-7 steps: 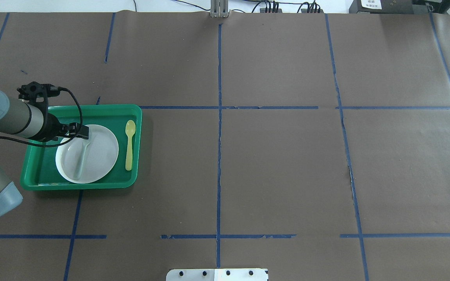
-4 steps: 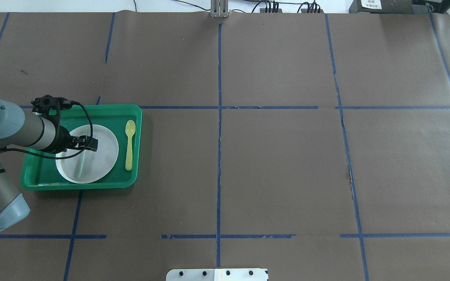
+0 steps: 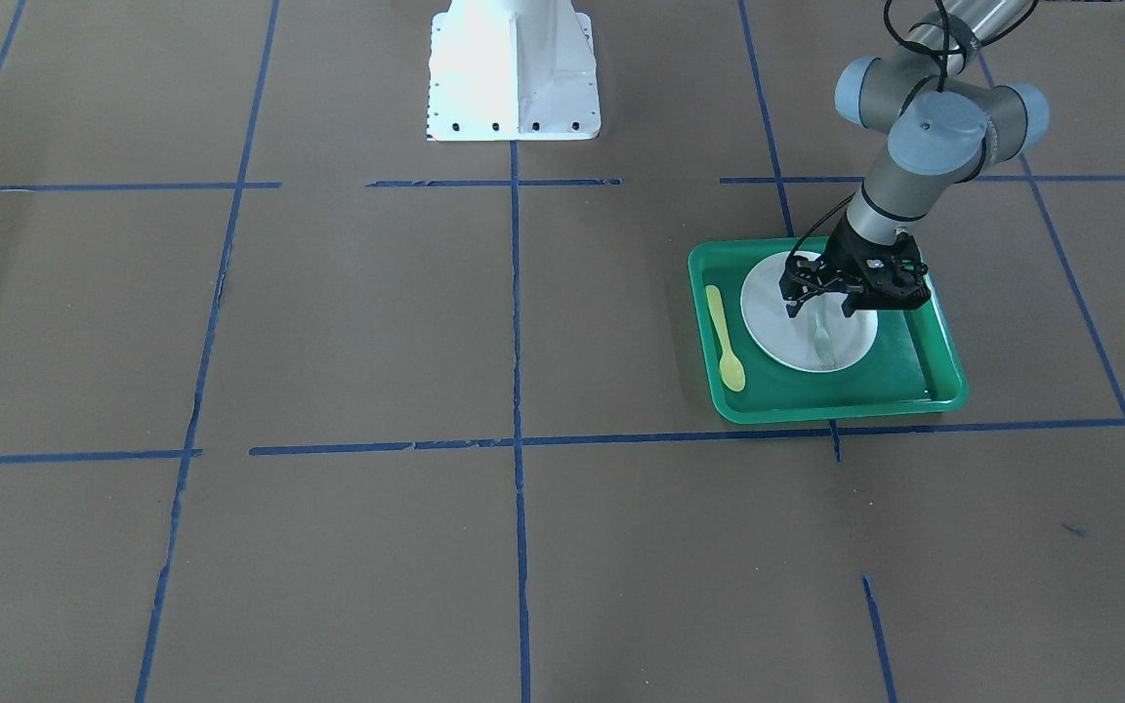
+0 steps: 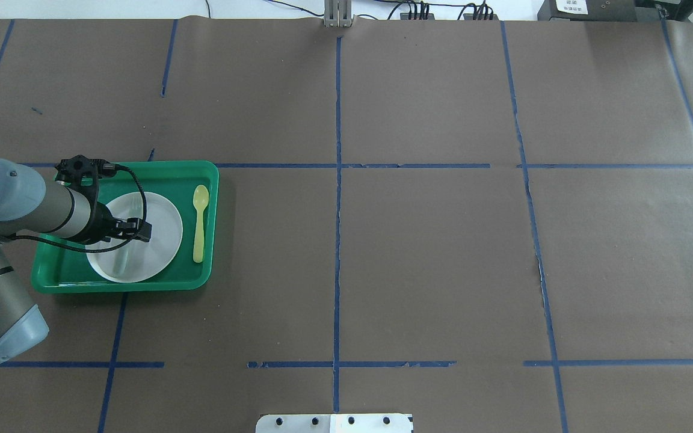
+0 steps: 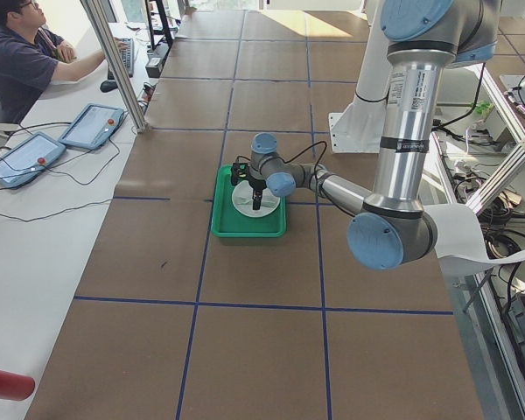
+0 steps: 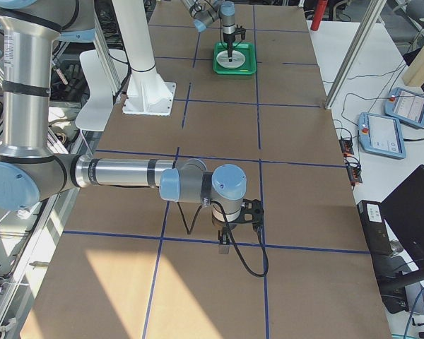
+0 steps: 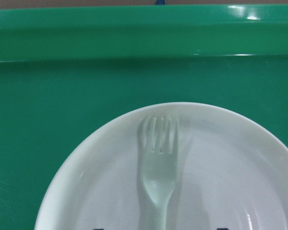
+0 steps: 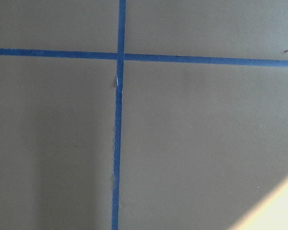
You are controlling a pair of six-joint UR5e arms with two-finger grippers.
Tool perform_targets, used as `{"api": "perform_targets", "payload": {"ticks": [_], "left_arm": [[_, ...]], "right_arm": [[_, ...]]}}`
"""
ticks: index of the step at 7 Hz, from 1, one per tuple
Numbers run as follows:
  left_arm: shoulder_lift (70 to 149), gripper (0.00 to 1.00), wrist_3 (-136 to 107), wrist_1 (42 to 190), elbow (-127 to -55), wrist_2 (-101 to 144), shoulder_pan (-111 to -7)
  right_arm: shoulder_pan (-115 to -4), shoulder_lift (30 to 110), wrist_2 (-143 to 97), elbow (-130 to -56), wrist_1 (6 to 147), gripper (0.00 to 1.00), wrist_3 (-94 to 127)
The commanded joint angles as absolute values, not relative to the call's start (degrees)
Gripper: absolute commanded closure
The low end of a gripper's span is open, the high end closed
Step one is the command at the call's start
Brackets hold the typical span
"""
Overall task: Place fork
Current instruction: 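Lower the left gripper and grasp the pale green fork on the plate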
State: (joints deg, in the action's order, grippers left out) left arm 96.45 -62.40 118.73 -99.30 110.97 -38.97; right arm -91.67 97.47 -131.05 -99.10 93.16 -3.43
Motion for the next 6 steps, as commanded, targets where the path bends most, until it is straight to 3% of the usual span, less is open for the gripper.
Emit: {"api": "perform_targets", "payload": {"ticks": [1,2,3,6], "left_arm": [[96.4,0.68,-62.3,118.6,-99.4,111.1,-38.9],[96.4,0.91,-62.3,118.5,-100.0,112.8,-38.9],[96.4,1.00,-62.5,118.4,-100.0,115.5,-39.0],[96.2,1.00,-62.5,118.1,-100.5,115.8,-40.0]], "right_arm": [[-91.7,97.5,-131.0,-99.1,93.2,0.00,-3.4],[-91.7,97.5,-131.0,-99.1,93.2,0.00,-3.4],[-91.7,97.5,-131.0,-99.1,93.2,0.00,-3.4],[-91.7,97.5,-131.0,-99.1,93.2,0.00,-3.4]]}}
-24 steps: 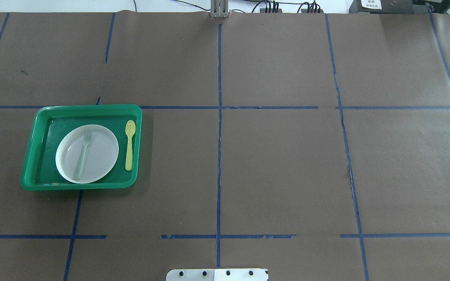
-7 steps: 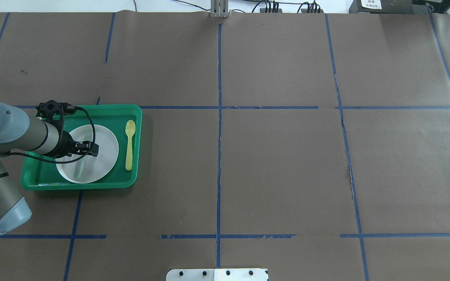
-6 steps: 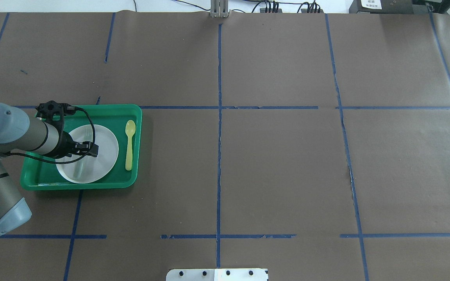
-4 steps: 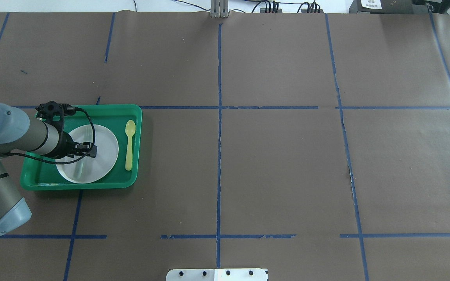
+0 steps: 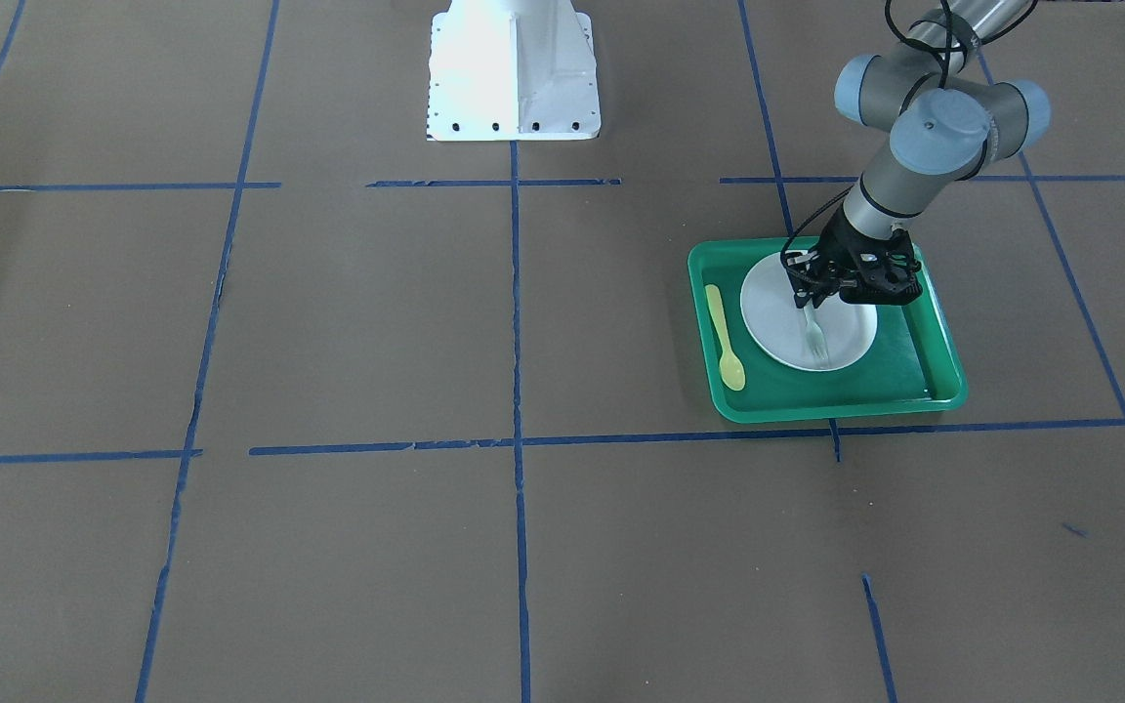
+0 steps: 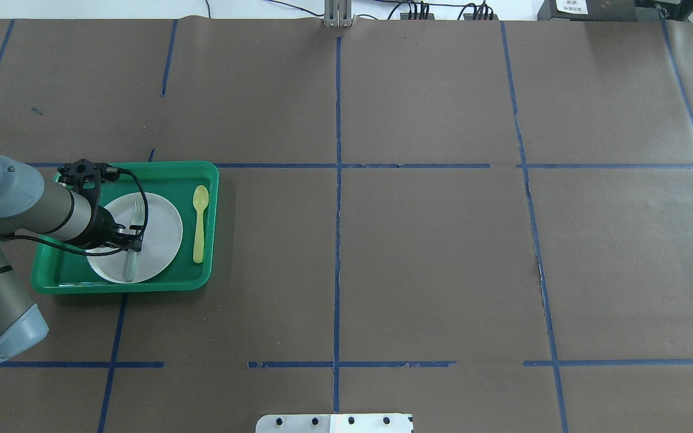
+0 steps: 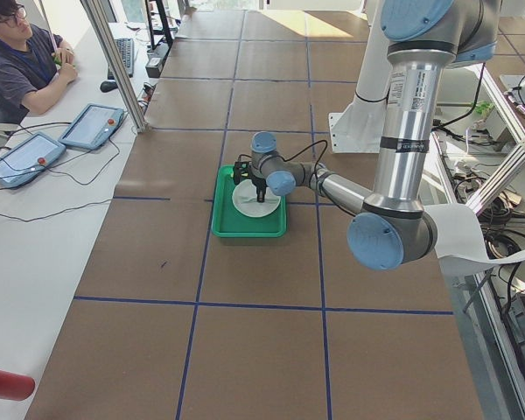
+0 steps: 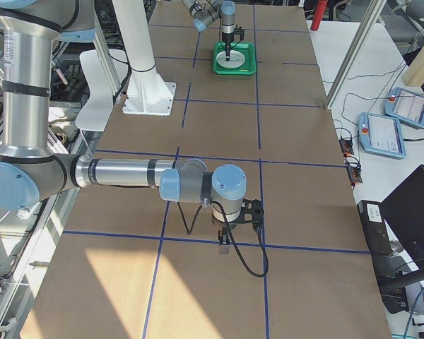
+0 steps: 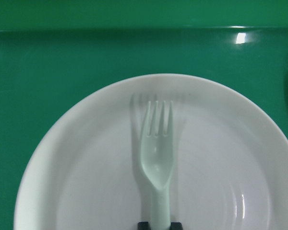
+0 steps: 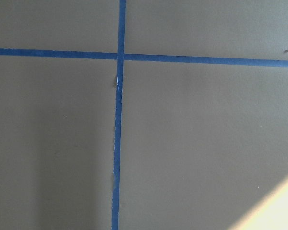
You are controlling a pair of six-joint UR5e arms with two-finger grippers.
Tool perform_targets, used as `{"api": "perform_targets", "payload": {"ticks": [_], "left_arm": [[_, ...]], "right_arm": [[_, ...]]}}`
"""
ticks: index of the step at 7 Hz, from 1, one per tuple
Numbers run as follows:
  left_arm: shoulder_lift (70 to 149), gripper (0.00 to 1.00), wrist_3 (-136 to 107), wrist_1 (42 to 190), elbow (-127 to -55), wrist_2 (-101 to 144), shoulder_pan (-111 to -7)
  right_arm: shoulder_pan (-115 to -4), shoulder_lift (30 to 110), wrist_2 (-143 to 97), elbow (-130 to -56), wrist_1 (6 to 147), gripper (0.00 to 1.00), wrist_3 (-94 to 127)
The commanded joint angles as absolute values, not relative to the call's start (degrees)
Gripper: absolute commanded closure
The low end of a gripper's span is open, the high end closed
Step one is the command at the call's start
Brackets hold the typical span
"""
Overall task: Place fork
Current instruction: 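Lower the left gripper and grasp the pale green fork on the plate, then lift the fork and set it in the tray beside the plate, farther from the spoon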
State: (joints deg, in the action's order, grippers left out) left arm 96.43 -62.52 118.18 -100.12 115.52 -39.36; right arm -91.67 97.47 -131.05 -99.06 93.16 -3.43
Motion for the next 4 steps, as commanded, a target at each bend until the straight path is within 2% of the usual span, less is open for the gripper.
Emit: {"api": "perform_targets", "payload": {"ticks": [1,3,4], "left_arm": [[96.1,1.00,-62.3,118.2,-100.9,117.5,-42.3],[95.5,1.00,-61.3,118.3,-102.4,122.4,-50.1],[93.4,1.00,-58.1,118.6,-102.1,122.3,-50.4]], "right_arm": [[-91.7,97.5,-131.0,-99.1,93.2,0.00,-3.4],[-91.7,97.5,-131.0,-99.1,93.2,0.00,-3.4],[-91.7,97.5,-131.0,-99.1,93.2,0.00,-3.4]]}}
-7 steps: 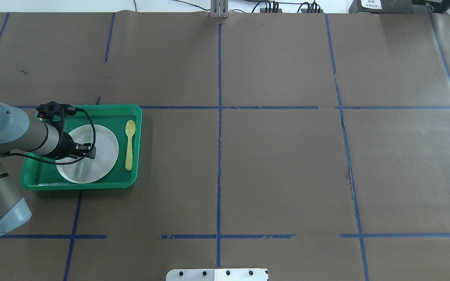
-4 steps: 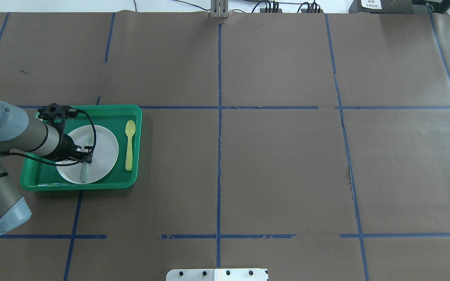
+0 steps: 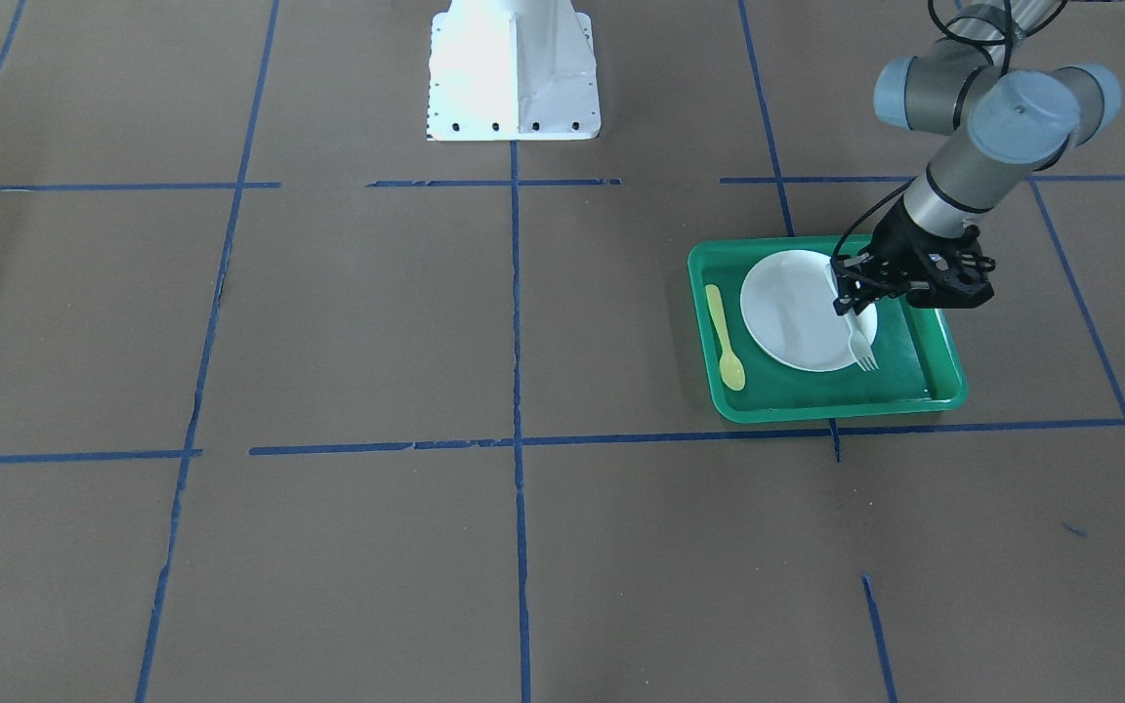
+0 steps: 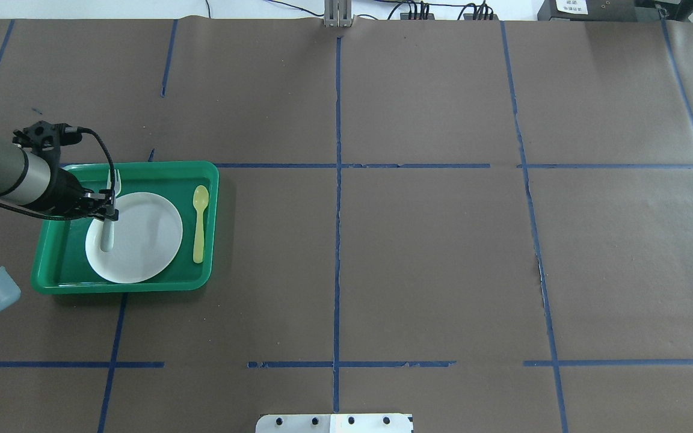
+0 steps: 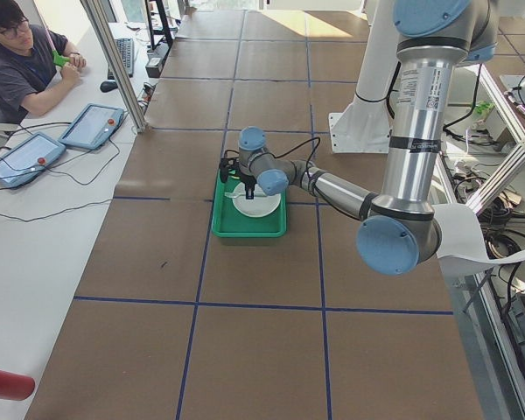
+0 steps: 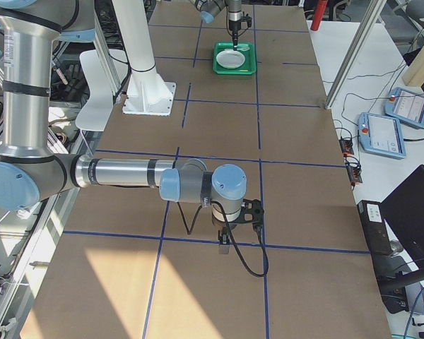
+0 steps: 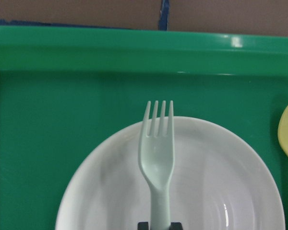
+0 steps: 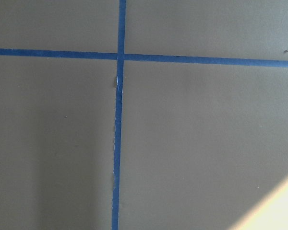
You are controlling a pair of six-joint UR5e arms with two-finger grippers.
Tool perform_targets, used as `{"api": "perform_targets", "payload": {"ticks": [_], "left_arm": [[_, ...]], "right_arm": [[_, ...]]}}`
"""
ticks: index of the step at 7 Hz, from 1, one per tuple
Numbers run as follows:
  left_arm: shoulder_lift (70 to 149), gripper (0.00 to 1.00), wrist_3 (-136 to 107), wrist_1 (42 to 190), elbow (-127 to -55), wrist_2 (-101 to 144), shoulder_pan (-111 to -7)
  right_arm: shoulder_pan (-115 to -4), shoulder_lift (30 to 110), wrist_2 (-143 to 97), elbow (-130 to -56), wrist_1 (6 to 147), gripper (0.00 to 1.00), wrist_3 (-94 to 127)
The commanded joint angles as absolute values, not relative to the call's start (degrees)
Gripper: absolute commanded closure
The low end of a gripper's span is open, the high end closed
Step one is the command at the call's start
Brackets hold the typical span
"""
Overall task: Place fork
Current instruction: 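Lift the fork and set it in the tray beside the plate, farther from the spoon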
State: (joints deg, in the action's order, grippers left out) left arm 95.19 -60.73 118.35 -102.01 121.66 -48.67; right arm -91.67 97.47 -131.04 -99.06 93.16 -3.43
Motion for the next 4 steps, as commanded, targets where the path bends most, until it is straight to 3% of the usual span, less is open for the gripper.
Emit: {"api": "perform_targets", "payload": {"ticks": [1,3,4], "left_arm": [[89.6,1.00,-54.4,121.1,-101.9,122.3,-50.5],[88.5,1.00,-54.8,126.6,-99.1,122.4,-50.1],[88.5,0.69,-54.7,126.7,-98.3,122.4,-49.7]], "right_arm": [[-91.7,97.5,-131.0,-99.1,93.2,0.00,-3.4],[-91.7,97.5,-131.0,-99.1,93.2,0.00,-3.4],[-91.7,97.5,-131.0,-99.1,93.2,0.00,-3.4]]}}
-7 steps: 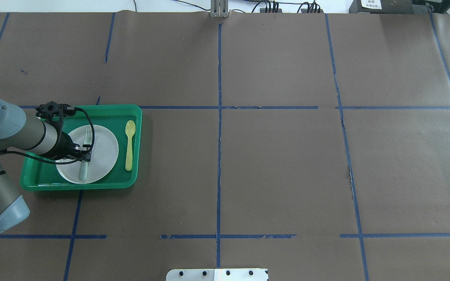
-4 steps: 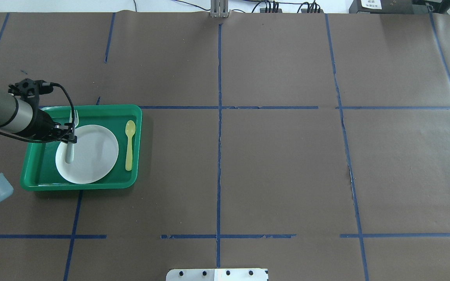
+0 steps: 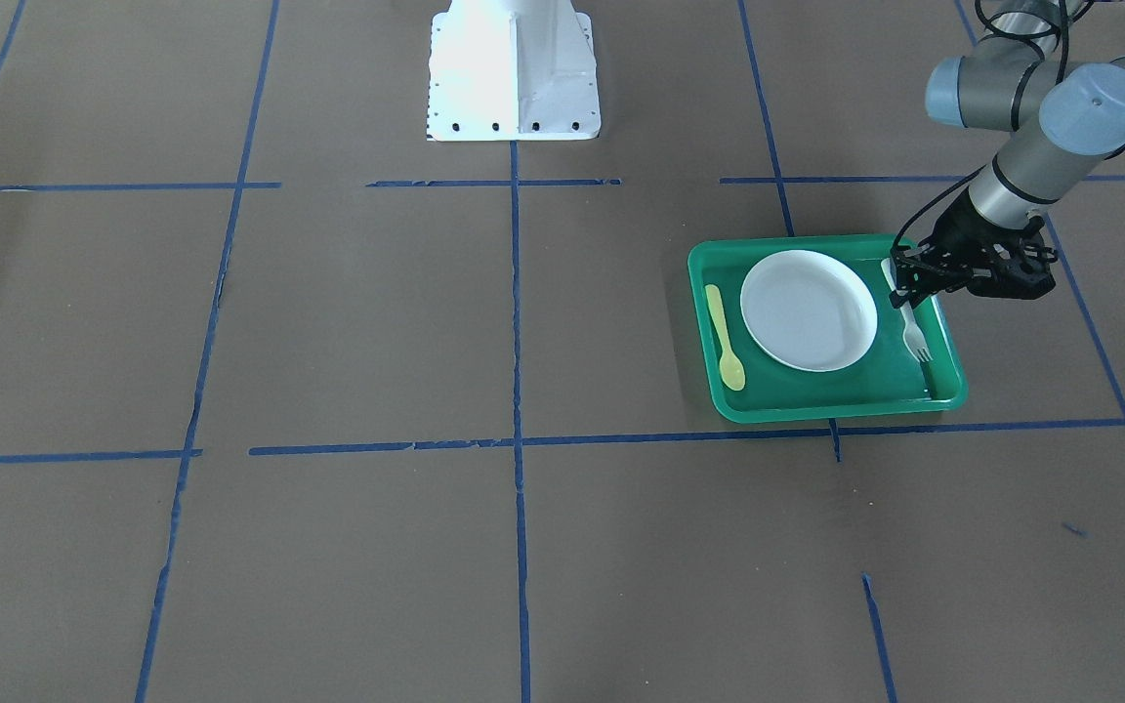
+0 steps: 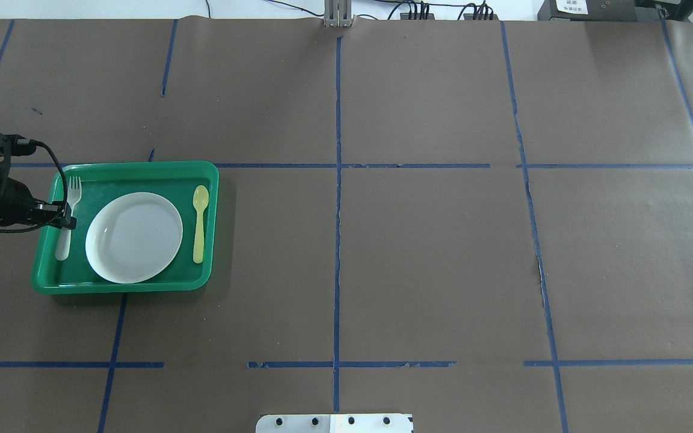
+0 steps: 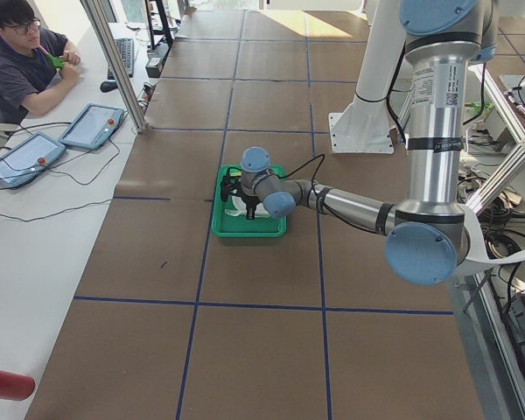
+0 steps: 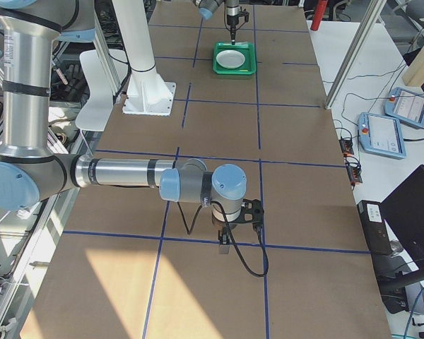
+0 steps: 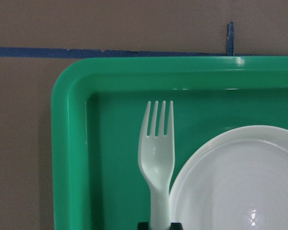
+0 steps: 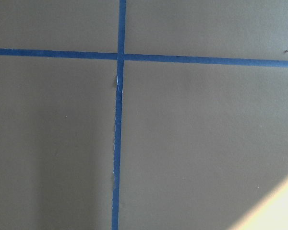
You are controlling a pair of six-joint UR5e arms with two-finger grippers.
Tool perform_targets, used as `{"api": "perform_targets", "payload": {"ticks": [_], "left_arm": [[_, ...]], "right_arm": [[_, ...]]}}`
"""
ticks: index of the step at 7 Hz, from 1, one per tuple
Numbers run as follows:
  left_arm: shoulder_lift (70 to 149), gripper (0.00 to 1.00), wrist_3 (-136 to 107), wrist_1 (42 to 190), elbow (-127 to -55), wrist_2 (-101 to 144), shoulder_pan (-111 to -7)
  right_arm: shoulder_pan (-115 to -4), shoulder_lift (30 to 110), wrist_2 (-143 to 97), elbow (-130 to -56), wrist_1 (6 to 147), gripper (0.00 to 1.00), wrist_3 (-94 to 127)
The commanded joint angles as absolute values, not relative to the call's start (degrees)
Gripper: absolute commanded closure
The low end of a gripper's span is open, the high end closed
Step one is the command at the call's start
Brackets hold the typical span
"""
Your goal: Place fork
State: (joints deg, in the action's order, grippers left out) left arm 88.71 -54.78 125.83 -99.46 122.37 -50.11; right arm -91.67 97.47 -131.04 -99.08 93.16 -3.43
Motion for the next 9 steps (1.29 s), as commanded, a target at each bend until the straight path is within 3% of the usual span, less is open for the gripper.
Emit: {"api": "perform_targets", "payload": {"ticks": [1,4,9], "left_arm": [[88.7,0.01,-54.8,126.8,-97.6,122.3,-49.8],[86.1,0.00,-54.5,126.4,-98.8,122.6,-51.4],[80.0,0.00,-16.0,114.6,-99.0,128.7,-75.1]], "right_arm": [[-91.7,97.5,-131.0,-99.1,93.2,0.00,-3.4],[-91.7,97.5,-131.0,-99.1,93.2,0.00,-3.4],[-91.7,97.5,-131.0,-99.1,93.2,0.00,-3.4]]}}
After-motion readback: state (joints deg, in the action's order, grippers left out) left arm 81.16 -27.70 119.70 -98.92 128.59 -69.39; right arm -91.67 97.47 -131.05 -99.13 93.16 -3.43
